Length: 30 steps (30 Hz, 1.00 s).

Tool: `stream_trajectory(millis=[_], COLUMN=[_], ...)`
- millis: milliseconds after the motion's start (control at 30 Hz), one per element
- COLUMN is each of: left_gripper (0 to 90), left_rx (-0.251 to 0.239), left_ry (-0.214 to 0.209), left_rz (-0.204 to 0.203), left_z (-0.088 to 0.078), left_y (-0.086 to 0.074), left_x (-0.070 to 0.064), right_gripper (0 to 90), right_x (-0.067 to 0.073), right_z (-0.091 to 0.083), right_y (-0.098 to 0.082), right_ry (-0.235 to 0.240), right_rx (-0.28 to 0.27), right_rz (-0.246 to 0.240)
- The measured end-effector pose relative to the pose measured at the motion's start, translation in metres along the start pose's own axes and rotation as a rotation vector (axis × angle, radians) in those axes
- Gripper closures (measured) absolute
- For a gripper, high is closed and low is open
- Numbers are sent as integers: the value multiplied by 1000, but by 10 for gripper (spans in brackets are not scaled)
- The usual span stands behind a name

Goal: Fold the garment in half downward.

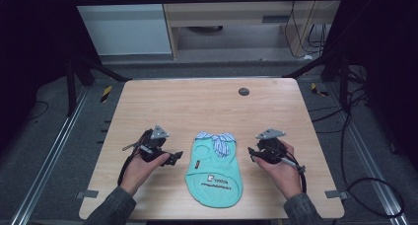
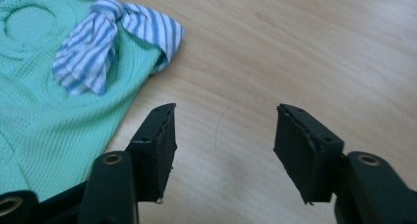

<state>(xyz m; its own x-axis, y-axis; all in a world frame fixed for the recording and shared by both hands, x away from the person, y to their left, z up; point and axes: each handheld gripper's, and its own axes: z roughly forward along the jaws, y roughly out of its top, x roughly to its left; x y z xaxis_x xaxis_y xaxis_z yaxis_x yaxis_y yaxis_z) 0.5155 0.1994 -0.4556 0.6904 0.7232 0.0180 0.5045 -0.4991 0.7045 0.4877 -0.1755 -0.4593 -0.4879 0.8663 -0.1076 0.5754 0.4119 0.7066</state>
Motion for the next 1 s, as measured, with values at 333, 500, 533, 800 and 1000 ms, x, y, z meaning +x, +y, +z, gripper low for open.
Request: stream_trajectory(millis=[333,500,533,800,1000], left_gripper=[253,392,451,599,589], left_rx=[35,48,48,50,60], left_ry=[41,38,38,9,-14], left_rz=[74,46,46,27,29], left_z=[27,43,43,61,77], left_y=[46,55,55,63,67], left_x=[3,8,8,7,0], right_gripper=[705,795,795,822,771], right_x=[1,5,5,5,9], right_z=[37,52,52,66,78], right_y=[46,62,62,69,71], right_ry=[61,92,92,140,161], right_rx=[50,64,64,52,80], right_rz=[-106,-133,-133,-88,-76])
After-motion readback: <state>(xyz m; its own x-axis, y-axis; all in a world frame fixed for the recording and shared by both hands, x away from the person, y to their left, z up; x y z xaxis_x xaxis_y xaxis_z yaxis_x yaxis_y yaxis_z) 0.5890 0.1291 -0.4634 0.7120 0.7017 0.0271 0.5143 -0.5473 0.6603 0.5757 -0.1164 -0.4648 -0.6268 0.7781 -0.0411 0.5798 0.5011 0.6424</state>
